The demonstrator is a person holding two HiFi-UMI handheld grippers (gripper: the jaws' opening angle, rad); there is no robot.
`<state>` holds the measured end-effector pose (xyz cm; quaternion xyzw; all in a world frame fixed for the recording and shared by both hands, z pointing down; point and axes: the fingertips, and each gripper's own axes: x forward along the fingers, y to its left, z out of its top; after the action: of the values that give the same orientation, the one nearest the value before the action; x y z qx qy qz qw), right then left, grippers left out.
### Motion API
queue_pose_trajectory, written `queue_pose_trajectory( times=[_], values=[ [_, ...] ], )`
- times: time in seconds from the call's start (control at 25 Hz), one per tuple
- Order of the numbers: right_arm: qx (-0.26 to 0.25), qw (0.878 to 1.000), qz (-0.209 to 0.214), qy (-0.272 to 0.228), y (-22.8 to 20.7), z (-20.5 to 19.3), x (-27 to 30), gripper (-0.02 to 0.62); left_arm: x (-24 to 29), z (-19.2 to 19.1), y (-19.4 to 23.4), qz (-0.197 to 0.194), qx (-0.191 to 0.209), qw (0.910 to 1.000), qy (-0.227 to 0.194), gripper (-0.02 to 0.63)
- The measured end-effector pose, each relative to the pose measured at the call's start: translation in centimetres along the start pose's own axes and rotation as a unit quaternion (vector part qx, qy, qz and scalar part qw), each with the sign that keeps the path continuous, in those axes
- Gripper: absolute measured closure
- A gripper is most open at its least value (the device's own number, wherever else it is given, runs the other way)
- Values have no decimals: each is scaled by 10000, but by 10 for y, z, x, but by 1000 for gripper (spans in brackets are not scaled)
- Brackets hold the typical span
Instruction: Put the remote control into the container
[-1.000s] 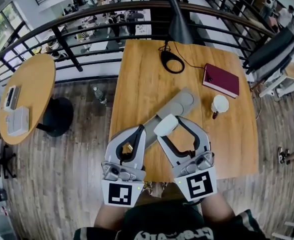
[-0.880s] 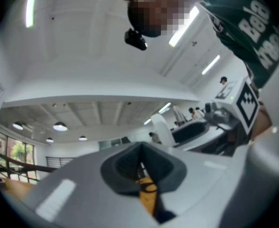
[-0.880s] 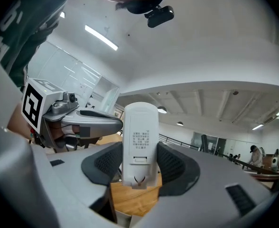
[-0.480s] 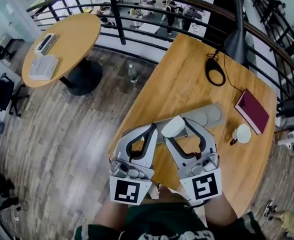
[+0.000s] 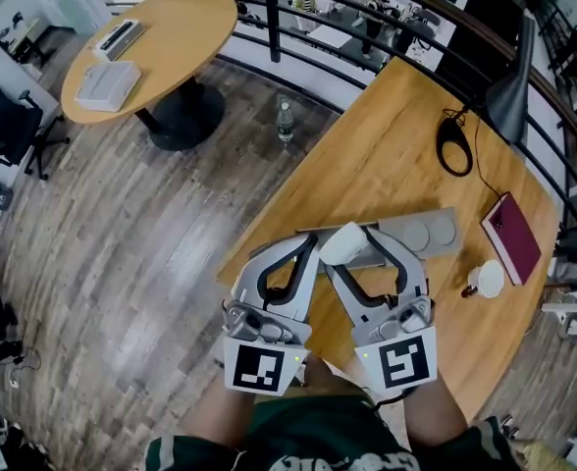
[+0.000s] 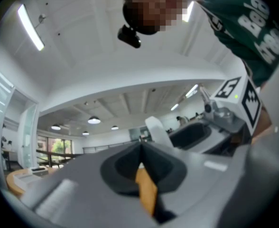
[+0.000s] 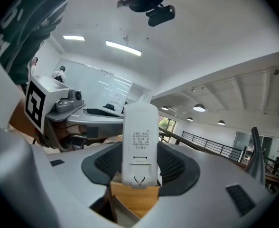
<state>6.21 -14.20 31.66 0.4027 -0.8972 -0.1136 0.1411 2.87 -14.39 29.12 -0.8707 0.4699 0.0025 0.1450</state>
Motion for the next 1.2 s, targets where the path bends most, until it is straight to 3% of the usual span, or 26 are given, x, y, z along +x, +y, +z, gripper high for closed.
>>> queue_pose_trajectory(
  times=[0.28, 0.52, 0.8, 1.04, 1.2],
  values=[
    [-452, 9931, 740, 784, 10, -71, 12, 355, 6, -53, -2, 162, -248, 9991, 294, 607],
    [-912, 9740, 1363, 1561, 16, -129, 32, 356, 5, -113, -7, 276, -479, 9963, 666, 607],
    [-1378, 9301, 2344, 2468, 31, -199, 54, 355, 3, -163, -1, 407, -608, 9924, 988, 607],
    [-1851, 8775, 3162, 3095, 47, -244, 63, 355, 5, -180, 1, 419, -664, 9909, 1089, 607],
    [-1797, 8498, 3572, 3435, 58, -266, 66, 355, 7, -188, 1, 417, -777, 9896, 1139, 607]
  ],
)
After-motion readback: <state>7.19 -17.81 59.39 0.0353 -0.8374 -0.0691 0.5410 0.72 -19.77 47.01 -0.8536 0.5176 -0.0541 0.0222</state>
